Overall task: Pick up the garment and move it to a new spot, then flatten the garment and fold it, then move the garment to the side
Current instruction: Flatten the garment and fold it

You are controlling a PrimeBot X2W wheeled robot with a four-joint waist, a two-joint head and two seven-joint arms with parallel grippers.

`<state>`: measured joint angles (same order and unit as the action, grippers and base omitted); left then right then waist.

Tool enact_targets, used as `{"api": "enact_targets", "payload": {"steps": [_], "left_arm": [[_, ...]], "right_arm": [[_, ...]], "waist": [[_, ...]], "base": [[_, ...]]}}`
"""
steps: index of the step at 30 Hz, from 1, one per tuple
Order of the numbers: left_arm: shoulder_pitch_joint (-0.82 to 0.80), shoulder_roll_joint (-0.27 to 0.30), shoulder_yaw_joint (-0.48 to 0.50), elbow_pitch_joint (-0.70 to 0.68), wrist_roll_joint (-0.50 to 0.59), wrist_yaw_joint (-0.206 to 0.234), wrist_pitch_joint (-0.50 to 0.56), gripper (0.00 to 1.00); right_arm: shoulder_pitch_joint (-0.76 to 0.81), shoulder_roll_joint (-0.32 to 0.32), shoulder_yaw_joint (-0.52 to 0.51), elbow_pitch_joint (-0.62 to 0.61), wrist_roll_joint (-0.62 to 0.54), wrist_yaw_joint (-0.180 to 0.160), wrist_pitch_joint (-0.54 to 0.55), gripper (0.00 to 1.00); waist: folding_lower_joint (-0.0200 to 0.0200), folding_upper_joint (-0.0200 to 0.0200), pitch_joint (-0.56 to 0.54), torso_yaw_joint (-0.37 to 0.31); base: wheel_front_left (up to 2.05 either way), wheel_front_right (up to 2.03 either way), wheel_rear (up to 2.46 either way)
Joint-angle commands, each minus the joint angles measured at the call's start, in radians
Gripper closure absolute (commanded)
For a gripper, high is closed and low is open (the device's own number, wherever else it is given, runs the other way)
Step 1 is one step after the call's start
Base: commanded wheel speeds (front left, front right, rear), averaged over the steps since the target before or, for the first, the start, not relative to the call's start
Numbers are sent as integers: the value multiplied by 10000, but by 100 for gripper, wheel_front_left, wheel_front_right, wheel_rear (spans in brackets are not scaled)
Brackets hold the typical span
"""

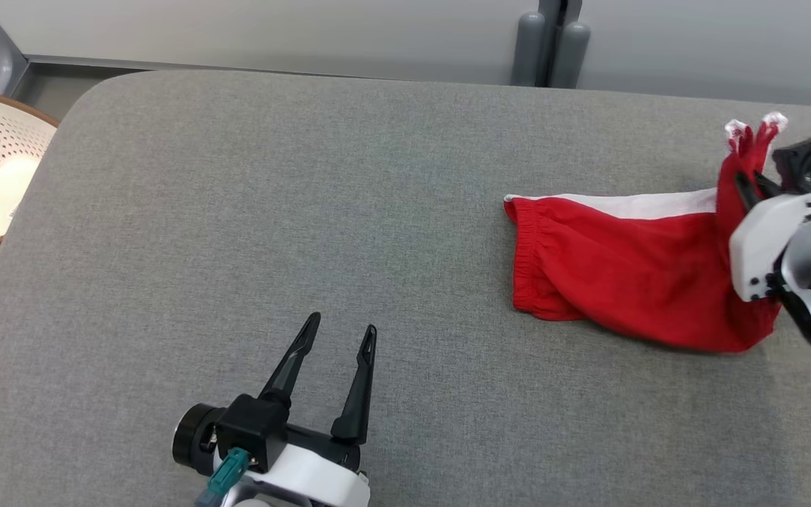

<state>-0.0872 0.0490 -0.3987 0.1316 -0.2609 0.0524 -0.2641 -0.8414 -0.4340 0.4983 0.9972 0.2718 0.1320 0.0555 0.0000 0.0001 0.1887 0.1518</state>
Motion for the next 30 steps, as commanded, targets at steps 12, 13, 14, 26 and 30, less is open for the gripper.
{"api": "enact_targets", "payload": {"steps": [12,13,14,26,30], "left_arm": [[82,36,-199,118,-173,-55,2,0],[28,36,-237,131,-211,-52,2,0],[-30,36,-280,145,-235,-49,2,0],[-311,35,-438,313,-441,77,2,0],[-347,35,-365,243,-447,131,2,0]], "right_arm": [[1521,2310,-1555,-3528,-1479,-27,2048,100],[1651,2448,-1660,-3803,-1581,-27,2193,100],[1804,2573,-1740,-4059,-1709,-27,2361,100],[2749,3672,-2223,-5649,-1000,-25,2297,0],[2893,3618,-2449,-6593,163,-25,1584,0]], "waist": [[0,-1,-129,598],[0,-1,-95,650],[0,-1,-52,707],[0,-1,258,887],[0,-1,176,668]], "base": [[0,0,0],[0,0,0],[0,0,0],[0,0,0],[0,0,0]]}}
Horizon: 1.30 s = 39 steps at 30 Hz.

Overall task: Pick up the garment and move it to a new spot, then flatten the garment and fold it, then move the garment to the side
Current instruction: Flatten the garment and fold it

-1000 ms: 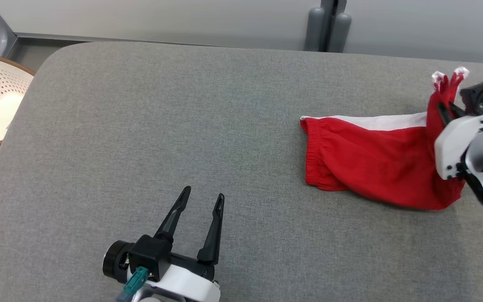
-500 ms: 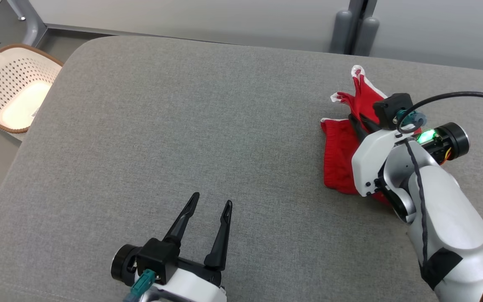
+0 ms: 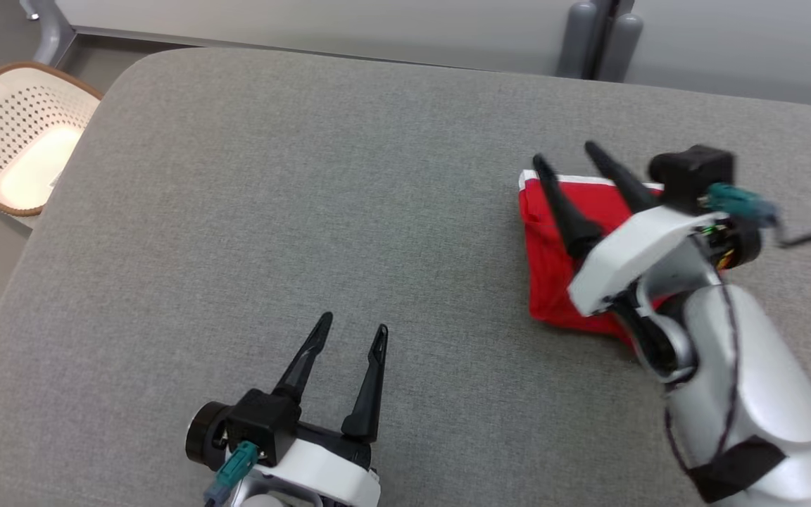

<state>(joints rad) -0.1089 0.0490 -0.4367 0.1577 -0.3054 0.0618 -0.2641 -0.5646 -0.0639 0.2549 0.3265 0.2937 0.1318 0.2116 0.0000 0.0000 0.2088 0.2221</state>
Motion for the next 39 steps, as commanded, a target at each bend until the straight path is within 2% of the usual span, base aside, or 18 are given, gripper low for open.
{"api": "enact_targets", "payload": {"steps": [1,4,9,14,19,20,21,22,26,29,34,39], "left_arm": [[-126,35,72,-70,19,57,2,0],[54,35,323,-251,65,124,2,0],[394,37,898,-688,239,248,2,0],[831,40,1290,-1001,478,243,2,0],[1044,38,1392,-1056,598,104,2,0],[1074,38,1383,-1066,596,95,2,0],[1098,35,1367,-1076,596,88,2,0],[1119,37,1345,-1077,598,84,2,0],[1198,38,1250,-1039,574,97,2,0],[1188,35,1135,-992,543,70,2,0],[1056,35,875,-930,465,9,2,0],[955,37,641,-835,388,-34,2,0]], "right_arm": [[188,-283,-209,-146,30,-25,-168,0],[552,-833,-941,-699,-118,-25,-797,0],[1719,-1704,-2084,-544,-993,-14,-1956,0],[2989,-1851,-2255,189,-858,-20,-2844,0],[3543,-1886,-1845,721,-642,-16,-3417,0],[3558,-1909,-1736,796,-618,-16,-3529,55],[3538,-1955,-1575,893,-607,-16,-3599,94],[3483,-1988,-1450,1014,-652,-16,-3709,100],[2946,-1836,-906,1649,-1087,-17,-4197,100],[2356,-1441,-626,2346,-1508,-16,-4553,100],[1387,-640,-117,4152,-1915,-17,-4745,100],[836,-186,412,5777,-1788,-17,-4775,100]], "waist": [[0,0,-63,-112],[0,0,-223,-370],[0,0,-515,-661],[0,0,-736,-727],[0,0,-853,-551],[0,0,-873,-487],[0,0,-891,-422],[0,0,-913,-353],[0,0,-961,-84],[0,0,-945,155],[0,0,-832,571],[0,0,-761,972]], "base": [[0,0,0],[0,0,0],[0,0,0],[0,0,0],[0,0,0],[0,0,0],[0,0,0],[0,0,0],[0,0,0],[0,0,0],[0,0,0],[0,0,0]]}}
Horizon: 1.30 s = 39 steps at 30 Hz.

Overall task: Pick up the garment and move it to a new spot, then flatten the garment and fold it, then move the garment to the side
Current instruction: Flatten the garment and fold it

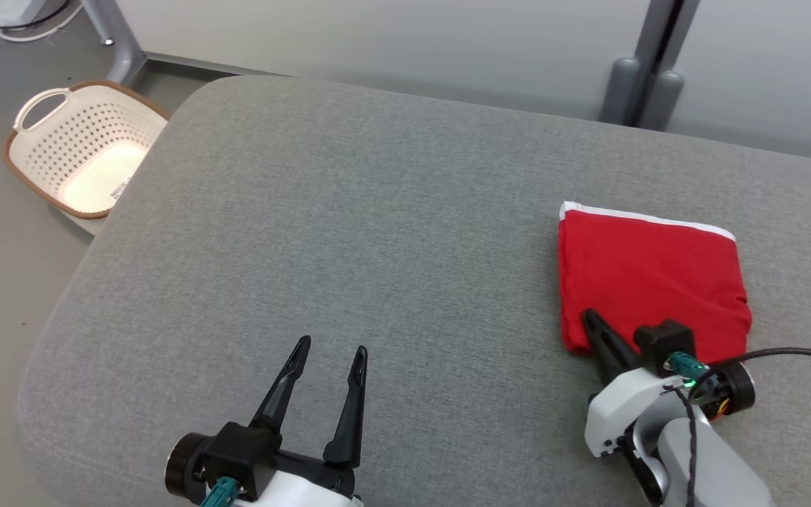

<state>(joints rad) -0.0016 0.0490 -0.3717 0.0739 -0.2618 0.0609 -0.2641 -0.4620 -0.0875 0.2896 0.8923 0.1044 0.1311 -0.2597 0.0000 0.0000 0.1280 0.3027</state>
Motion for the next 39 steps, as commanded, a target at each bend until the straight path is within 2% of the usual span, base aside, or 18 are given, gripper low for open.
{"api": "enact_targets", "payload": {"steps": [1,6,9,13,16,18,21,25,28,33,37,38,39], "left_arm": [[-116,38,-10,-11,-71,11,2,0],[-82,31,-42,-80,-95,48,2,0],[-80,32,-43,-100,-94,51,2,0],[-101,35,7,-93,12,14,2,0],[-90,35,101,-159,40,20,2,0],[-131,35,134,-228,63,29,2,0],[-199,34,127,-304,81,26,2,0],[-298,35,30,-338,62,-12,2,0],[-345,37,-1,-255,58,-47,2,0],[-496,35,2,-210,80,-69,2,0],[-522,35,92,-168,120,-37,2,0],[-516,35,128,-150,124,-14,2,0],[-508,34,181,-144,109,10,2,0]], "right_arm": [[-178,113,196,279,181,-10,-63,100],[-171,232,857,640,640,-10,-61,100],[-86,329,1612,689,1377,-10,-64,100],[-159,364,2963,-37,2704,-8,-63,100],[-436,-97,3055,-987,3173,-14,-64,100],[-470,-420,2581,-1443,2989,-16,-64,100],[-533,-692,1126,-1620,2346,-10,-63,100],[-585,-750,-654,-981,1362,-10,-63,100],[-800,-689,-1570,-208,786,-8,-65,100],[-1080,-485,-2579,873,80,-8,-64,100],[-1241,-249,-2981,1071,-332,-8,-64,100],[-1236,-204,-3083,971,-400,-10,-66,76],[-1195,-150,-3160,765,-515,-10,-66,29]], "waist": [[0,0,52,201],[0,0,70,231],[0,0,52,126],[0,0,22,-135],[0,0,10,-371],[0,0,25,-476],[0,0,94,-552],[0,0,268,-515],[0,0,431,-451],[0,0,652,-387],[0,0,708,-487],[0,0,691,-546],[0,0,657,-615]], "base": [[0,0,0],[0,0,0],[0,0,0],[0,0,0],[0,0,0],[0,0,0],[0,0,0],[0,0,0],[0,0,0],[0,0,0],[0,0,0],[0,0,0],[0,0,0]]}}
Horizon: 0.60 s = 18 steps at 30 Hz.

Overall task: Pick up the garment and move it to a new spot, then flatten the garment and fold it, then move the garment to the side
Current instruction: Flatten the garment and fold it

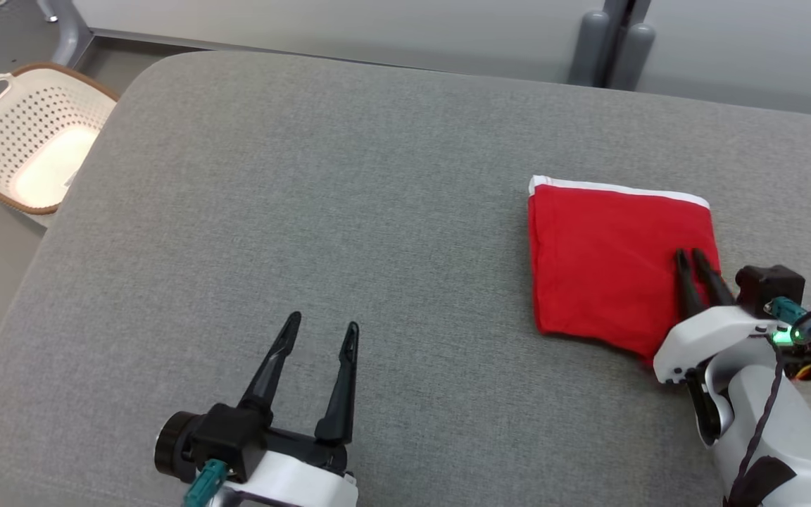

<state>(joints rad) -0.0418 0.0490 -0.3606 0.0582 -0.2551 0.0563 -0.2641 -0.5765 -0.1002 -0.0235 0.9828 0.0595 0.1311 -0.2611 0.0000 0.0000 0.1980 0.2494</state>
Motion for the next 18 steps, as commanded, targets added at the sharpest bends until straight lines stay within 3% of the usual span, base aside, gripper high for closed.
{"api": "enact_targets", "payload": {"steps": [1,10,13,18], "left_arm": [[-85,37,136,0,-17,78,2,0],[446,40,1332,-153,-458,321,2,0],[809,38,1821,-408,-94,261,3,0],[1449,38,2202,-1045,206,149,3,0]], "right_arm": [[29,43,-93,-397,-176,-10,-52,0],[1922,361,814,-3520,1,-10,-40,0],[3223,254,1485,-5380,614,-16,-39,0],[4562,263,1504,-6937,1098,-13,-34,0]], "waist": [[0,0,-85,-155],[0,0,-934,-971],[0,0,-1405,-1335],[0,0,-1940,-1663]], "base": [[0,0,0],[0,0,0],[0,0,0],[0,0,0]]}}
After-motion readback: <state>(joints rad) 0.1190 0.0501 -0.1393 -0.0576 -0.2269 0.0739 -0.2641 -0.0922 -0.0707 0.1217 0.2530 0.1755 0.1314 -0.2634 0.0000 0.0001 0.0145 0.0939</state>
